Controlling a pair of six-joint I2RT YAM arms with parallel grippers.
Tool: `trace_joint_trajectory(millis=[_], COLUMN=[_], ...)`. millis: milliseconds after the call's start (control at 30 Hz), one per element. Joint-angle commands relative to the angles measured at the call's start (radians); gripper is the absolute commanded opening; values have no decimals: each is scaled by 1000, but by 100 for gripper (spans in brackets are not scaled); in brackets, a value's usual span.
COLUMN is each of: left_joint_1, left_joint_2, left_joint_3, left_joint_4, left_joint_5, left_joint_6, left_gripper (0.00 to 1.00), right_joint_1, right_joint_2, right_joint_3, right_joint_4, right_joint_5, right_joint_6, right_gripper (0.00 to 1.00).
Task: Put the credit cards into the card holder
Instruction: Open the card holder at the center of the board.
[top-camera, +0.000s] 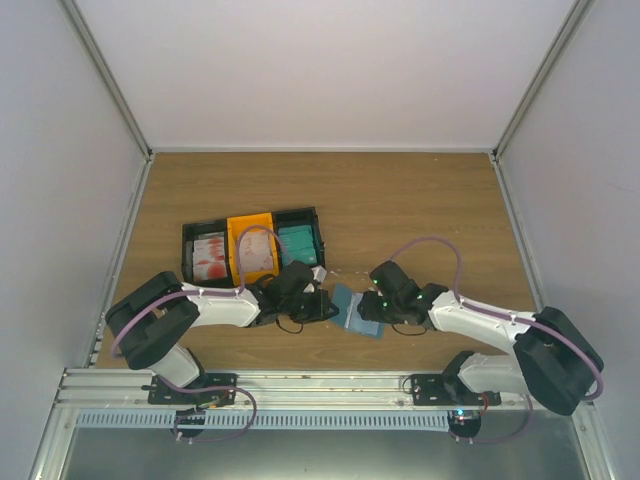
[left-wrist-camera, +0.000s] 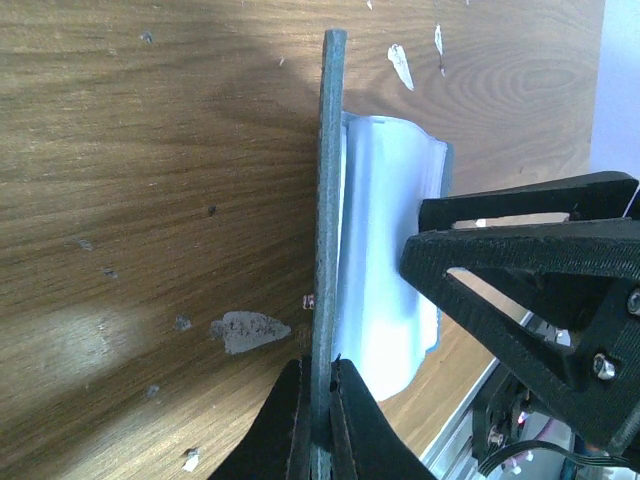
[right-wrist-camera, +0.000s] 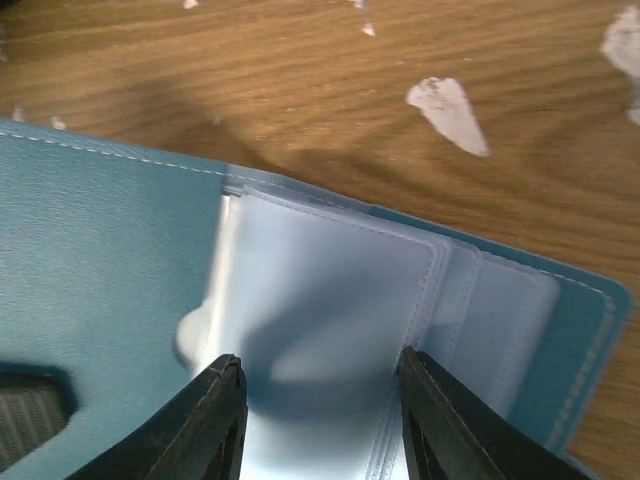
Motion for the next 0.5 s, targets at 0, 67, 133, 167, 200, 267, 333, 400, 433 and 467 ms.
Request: trace_joint_trajectory(millis=[0, 67, 133, 167, 200, 267, 333, 400, 433, 467], left_joint_1=[-9, -10, -9, -9, -9, -9, -9, -9, -9, -9], left_joint_2=[20, 23, 23, 23, 22, 22, 23, 25, 25, 25], left_joint_3=[-7, -9, -13, -13, -14, -16, -13, -13, -13, -13], left_joint_4=[16, 12, 11, 11, 10, 8, 5, 6, 6, 4], left_joint_5=[-28, -30, -32, -35, -36, -42, -45, -45, -44, -47], left_joint_6=[23, 26, 28, 27, 29, 31, 34, 36, 36, 37], left_gripper=[0, 0, 0, 0, 0, 0, 0, 0, 0, 0], right_joint_1=[5, 5, 5, 5, 4, 1, -5, -15, -20, -26], right_joint_2=[6, -10, -27, -35, -41, -54, -65, -76, -82, -88], right_joint_3=[-73, -96, -108, -113, -117, -126, -140, -159, -167, -176], right_joint_4=[141, 192, 225, 238, 249, 269, 298, 339, 359, 364], right_joint_5=[-79, -92, -102, -105, -106, -109, -123, -157, -172, -185], right_joint_6=[57, 74, 89, 96, 102, 112, 122, 135, 145, 152], right_gripper=[43, 43, 43, 43, 43, 43, 44, 46, 46, 47])
